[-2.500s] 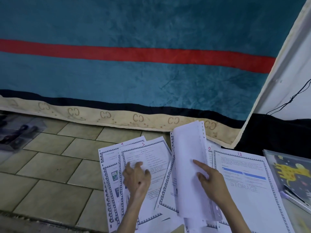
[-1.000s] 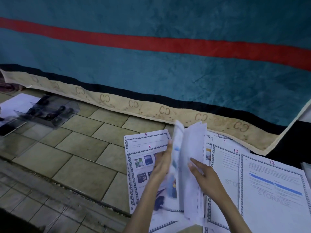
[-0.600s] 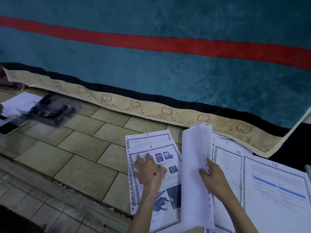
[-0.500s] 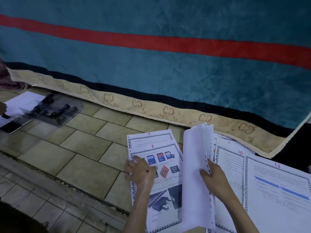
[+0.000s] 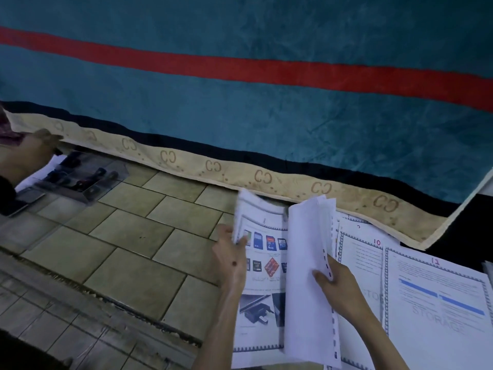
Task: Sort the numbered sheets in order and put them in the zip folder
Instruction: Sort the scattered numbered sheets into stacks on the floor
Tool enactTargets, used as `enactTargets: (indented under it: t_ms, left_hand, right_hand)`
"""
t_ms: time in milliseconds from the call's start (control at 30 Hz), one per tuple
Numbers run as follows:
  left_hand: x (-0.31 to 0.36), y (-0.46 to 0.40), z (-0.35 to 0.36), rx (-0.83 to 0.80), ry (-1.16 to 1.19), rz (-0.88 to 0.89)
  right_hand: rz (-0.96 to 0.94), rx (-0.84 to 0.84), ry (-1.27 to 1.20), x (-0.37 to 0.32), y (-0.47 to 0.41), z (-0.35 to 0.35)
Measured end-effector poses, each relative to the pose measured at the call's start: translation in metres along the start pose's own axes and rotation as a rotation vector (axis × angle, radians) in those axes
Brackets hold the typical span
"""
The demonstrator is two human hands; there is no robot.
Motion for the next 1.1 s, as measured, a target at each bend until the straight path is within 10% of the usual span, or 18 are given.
enactTargets:
  t_ms: [167, 367, 600, 1100]
  left_hand:
    - [-0.009, -0.025, -0.013, 0.022, -0.214, 0.077]
    - [0.021, -0.024, -0.009, -0.038, -0.103, 0.207]
    - [0.017, 0.06, 0.066, -0.604, -0.191, 0.043]
    - [-0.004, 0.012, 0.053, -0.343, -0.347, 0.109]
  right_hand:
    - [0.074, -0.161, -0.3, -0.012, 0.009, 0.013]
    - [-0.052, 0.188, 0.031, 0.018, 0.001, 0.005]
    - [0.132, 0.211, 0.419, 0.058, -0.001, -0.012]
    - [0.007, 0.194, 0.232, 0.096, 0.004, -0.038]
Point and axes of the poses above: each hand's wrist, its own y-axis away from the middle knuckle, its own z-axis out of the palm, x = y × z, the point moved 2 cm from there along -y, towards the middle knuckle, and after that the axes turned 12 degrees about x, right-handed, at the moved point
